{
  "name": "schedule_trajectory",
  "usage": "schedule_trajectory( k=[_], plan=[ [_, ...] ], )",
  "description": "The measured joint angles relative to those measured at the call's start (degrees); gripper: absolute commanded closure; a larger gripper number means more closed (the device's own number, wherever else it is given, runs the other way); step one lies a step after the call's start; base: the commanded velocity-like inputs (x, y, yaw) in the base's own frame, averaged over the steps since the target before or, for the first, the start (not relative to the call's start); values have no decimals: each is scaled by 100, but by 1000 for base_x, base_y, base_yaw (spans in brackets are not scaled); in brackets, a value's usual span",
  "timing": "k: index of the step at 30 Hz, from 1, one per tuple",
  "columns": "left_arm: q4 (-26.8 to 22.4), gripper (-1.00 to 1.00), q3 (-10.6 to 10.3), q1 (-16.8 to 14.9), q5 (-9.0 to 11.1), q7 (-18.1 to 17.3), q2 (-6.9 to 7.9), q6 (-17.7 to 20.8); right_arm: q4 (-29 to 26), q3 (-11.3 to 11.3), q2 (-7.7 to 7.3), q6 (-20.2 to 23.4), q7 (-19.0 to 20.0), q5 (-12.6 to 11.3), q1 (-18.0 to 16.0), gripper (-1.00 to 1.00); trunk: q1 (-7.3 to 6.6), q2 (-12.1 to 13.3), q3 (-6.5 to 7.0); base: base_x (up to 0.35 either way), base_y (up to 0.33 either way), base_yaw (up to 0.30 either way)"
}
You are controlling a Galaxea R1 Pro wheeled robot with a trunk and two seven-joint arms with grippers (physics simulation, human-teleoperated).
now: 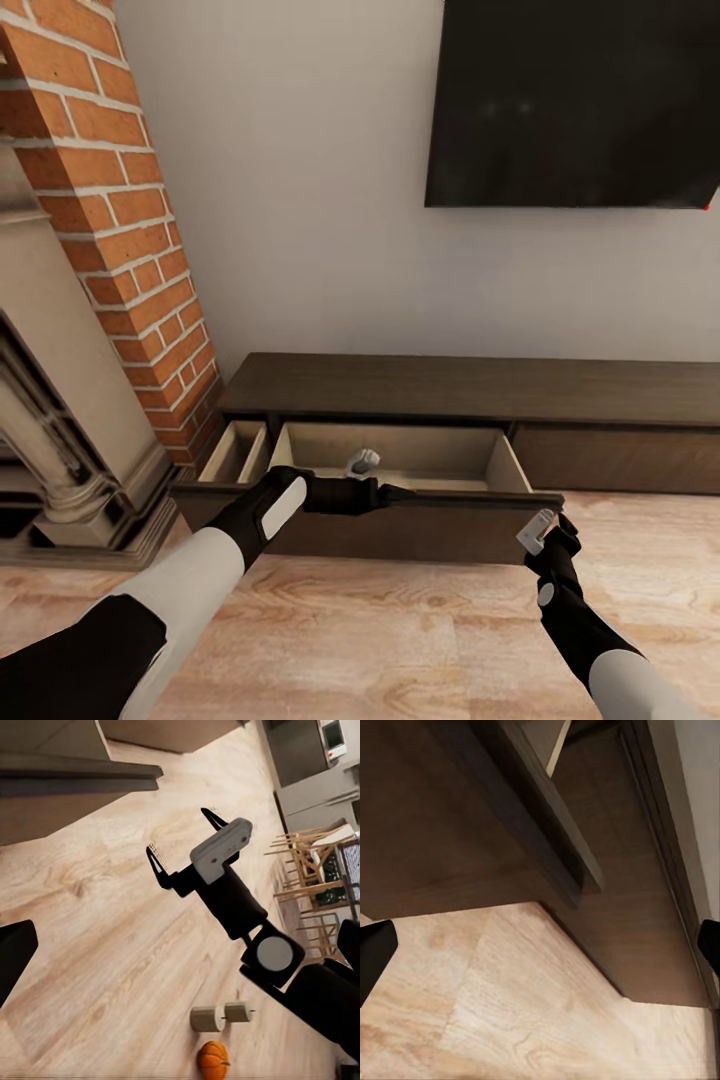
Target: Place each of the two pumpkins and all three candles from the living room inside a cabinet in the living room (use any cabinet), then make sure every cabinet is closed, and position the cauldron so it is next to a table in the living room.
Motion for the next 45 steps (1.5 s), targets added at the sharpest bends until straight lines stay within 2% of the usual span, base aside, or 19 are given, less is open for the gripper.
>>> schedule_trajectory(
  k=[4,7,9,10,13,22,24,27,28,29,37,45],
  plan=[
    [8,-100,-34,0,-6,0,19,1,-21,3,-13,-6,152,-12,0,-100,-88,160,72,0,0,0],
    [8,-100,-201,0,-10,10,17,-2,-24,2,-19,-7,254,-14,0,-100,-154,281,126,0,0,0],
    [13,-100,-446,0,-12,47,28,-3,-25,2,-22,-7,370,-15,0,-100,-198,361,161,0,0,0],
    [50,-100,-665,1,-11,85,47,-4,-25,6,-21,-7,474,-15,0,-100,-219,401,179,0,0,0],
    [294,-100,-820,0,-12,108,66,-4,-25,18,-17,-7,537,-15,0,-100,-285,521,233,0,0,0],
    [830,-100,-912,27,-12,239,61,-7,-25,28,-12,6,543,-11,0,-100,-483,882,395,0,0,0],
    [1241,-100,-1091,51,-21,318,49,-42,-4,35,8,3,529,-7,22,-100,-527,963,430,0,0,0],
    [1508,-100,-1095,93,-6,325,41,-252,45,34,26,50,540,-6,29,-100,-593,1083,485,0,0,0],
    [1819,-100,-1123,190,-29,501,40,-514,76,36,31,36,529,-5,52,-100,-614,1123,501,0,0,0],
    [1868,-100,-1102,247,-9,601,36,-560,86,36,32,39,532,-1,56,-100,-637,1163,520,0,0,0],
    [1929,-100,-1111,801,-18,1181,58,-729,431,36,37,18,520,4,67,-100,-812,1484,664,0,0,0],
    [2295,-100,-1116,1316,-9,1639,62,-1322,987,30,48,8,509,-27,86,-100,-988,1805,808,0,0,0]
  ],
)
